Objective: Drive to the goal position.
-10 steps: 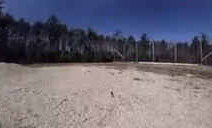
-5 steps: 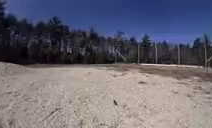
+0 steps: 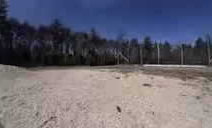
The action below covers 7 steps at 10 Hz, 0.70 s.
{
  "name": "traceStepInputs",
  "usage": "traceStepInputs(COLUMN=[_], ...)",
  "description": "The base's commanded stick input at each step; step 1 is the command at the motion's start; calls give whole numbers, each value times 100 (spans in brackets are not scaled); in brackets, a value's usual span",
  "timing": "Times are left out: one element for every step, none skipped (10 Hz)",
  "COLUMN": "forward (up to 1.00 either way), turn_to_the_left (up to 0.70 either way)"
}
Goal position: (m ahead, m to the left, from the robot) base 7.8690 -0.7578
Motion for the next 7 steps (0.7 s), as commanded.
traceStepInputs(forward=[70,70,70,70,70,70,70], turn_to_the_left=[0,0,0,0,0,0,0])
